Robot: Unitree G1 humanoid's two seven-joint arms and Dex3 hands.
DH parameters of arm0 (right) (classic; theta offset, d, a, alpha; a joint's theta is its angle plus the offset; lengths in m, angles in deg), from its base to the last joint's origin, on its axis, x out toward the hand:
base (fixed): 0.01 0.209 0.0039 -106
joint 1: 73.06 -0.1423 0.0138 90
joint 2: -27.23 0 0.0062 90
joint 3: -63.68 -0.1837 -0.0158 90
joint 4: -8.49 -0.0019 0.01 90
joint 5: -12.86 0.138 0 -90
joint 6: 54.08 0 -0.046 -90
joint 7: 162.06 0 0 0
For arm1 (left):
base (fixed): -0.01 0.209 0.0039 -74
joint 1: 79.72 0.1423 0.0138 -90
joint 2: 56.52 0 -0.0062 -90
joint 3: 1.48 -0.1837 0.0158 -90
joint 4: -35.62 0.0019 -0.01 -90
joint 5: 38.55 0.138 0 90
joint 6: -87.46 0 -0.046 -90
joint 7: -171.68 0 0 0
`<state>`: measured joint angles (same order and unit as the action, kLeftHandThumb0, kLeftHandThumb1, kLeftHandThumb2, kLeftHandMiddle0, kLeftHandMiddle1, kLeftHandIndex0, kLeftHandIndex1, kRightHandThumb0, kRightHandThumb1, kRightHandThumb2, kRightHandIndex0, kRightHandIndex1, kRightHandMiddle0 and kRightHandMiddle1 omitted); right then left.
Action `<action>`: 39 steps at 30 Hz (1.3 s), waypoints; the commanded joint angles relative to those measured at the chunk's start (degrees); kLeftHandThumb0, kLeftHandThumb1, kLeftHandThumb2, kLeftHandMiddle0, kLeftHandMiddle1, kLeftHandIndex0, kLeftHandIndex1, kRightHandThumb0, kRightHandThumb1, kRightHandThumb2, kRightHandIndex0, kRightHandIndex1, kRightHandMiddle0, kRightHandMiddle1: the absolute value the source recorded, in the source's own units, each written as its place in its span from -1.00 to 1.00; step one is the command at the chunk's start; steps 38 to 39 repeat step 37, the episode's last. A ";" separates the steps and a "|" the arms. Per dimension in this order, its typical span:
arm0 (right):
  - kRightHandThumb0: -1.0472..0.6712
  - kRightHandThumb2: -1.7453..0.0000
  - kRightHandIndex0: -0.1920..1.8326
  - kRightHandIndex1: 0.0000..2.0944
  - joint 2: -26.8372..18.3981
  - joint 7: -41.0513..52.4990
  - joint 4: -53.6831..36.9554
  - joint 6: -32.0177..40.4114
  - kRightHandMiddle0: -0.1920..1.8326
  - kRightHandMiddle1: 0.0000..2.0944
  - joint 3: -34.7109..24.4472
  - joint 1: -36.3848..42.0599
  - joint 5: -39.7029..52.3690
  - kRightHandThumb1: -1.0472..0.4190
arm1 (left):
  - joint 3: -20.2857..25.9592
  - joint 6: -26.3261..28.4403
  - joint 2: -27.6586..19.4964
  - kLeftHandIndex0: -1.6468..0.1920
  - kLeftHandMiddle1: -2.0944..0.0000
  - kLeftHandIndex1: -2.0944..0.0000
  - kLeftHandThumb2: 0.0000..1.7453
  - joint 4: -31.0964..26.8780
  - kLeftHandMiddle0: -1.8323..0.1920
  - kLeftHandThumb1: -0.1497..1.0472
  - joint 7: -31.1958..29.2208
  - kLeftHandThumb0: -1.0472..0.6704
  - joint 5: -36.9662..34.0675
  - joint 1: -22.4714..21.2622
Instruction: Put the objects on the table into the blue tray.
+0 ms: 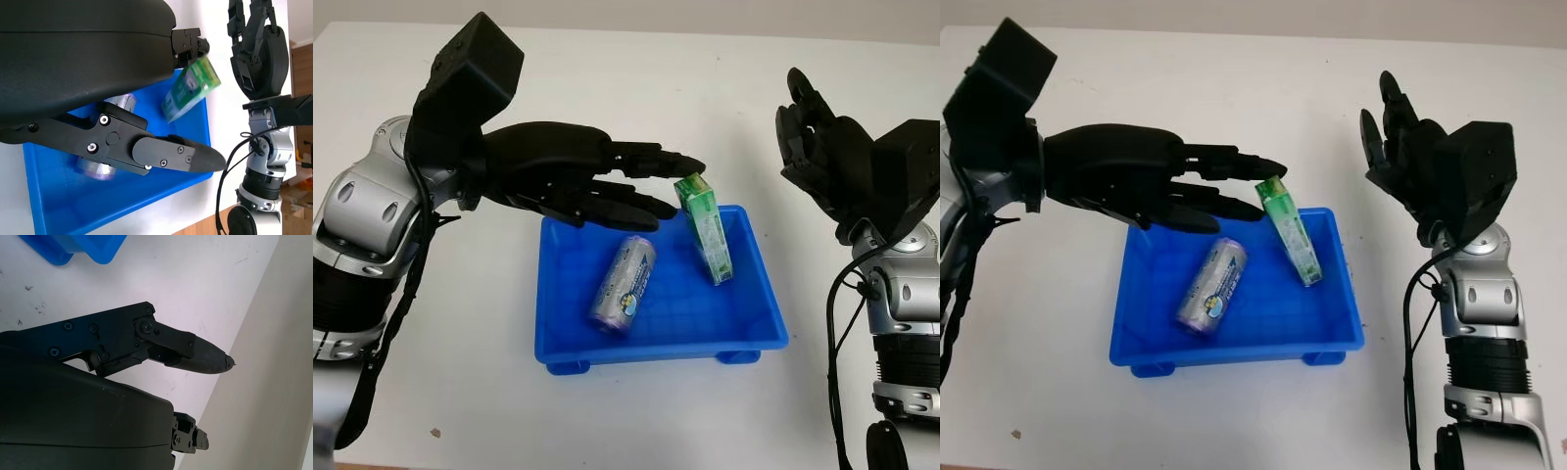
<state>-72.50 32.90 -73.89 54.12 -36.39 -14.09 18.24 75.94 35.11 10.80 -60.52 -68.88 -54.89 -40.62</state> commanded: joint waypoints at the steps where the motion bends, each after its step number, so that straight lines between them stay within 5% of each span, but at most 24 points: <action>1: -0.49 0.20 -0.99 -0.97 0.09 0.13 -1.04 -0.70 -0.97 -0.96 -0.20 1.03 0.20 -1.00 | 0.33 -2.03 0.06 1.00 1.00 1.00 -0.67 0.31 1.00 1.00 0.15 -0.80 0.89 0.09; 5: -0.49 0.21 -0.99 -0.97 0.36 0.24 -0.81 -0.64 -0.98 -0.96 -0.33 1.05 0.63 -1.00 | 2.72 -10.34 1.33 0.99 0.99 1.00 -0.43 2.43 0.99 1.00 4.32 -0.78 3.55 0.99; 9: -0.48 0.22 -0.99 -0.96 0.45 0.08 -0.99 -0.67 -0.98 -0.96 -0.26 1.17 0.47 -1.00 | 10.98 -12.90 8.15 0.87 0.93 0.94 -0.33 7.15 0.87 1.00 17.40 -0.63 2.19 2.65; 15: -0.48 0.20 -0.99 -0.96 0.45 1.00 -0.28 -0.86 -0.99 -0.96 -0.88 0.71 1.45 -1.00 | 17.90 -32.52 14.99 0.75 0.92 0.89 -0.32 21.50 0.76 1.00 33.73 -0.57 6.47 4.08; 22: -0.49 0.20 -1.00 -0.97 0.61 0.89 -0.17 -0.80 -1.00 -0.96 -0.93 0.53 2.14 -1.00 | 19.41 -47.33 17.10 0.88 0.98 0.95 -0.35 39.69 0.90 1.00 40.33 -0.61 9.89 3.20; 29: -0.49 0.20 -1.00 -0.97 1.28 0.61 0.06 -2.50 -1.00 -0.98 -0.82 0.82 2.51 -1.00 | 20.61 -53.04 17.50 0.93 0.96 0.96 -0.32 52.61 0.96 1.00 41.81 -0.64 10.09 2.76; 39: -0.49 0.17 -1.00 -0.99 2.52 0.18 0.66 -3.24 -1.00 -0.99 -1.22 0.90 3.71 -1.00 | 24.25 -51.63 20.04 0.99 0.96 0.97 -0.34 52.33 0.99 1.00 41.77 -0.63 5.14 6.45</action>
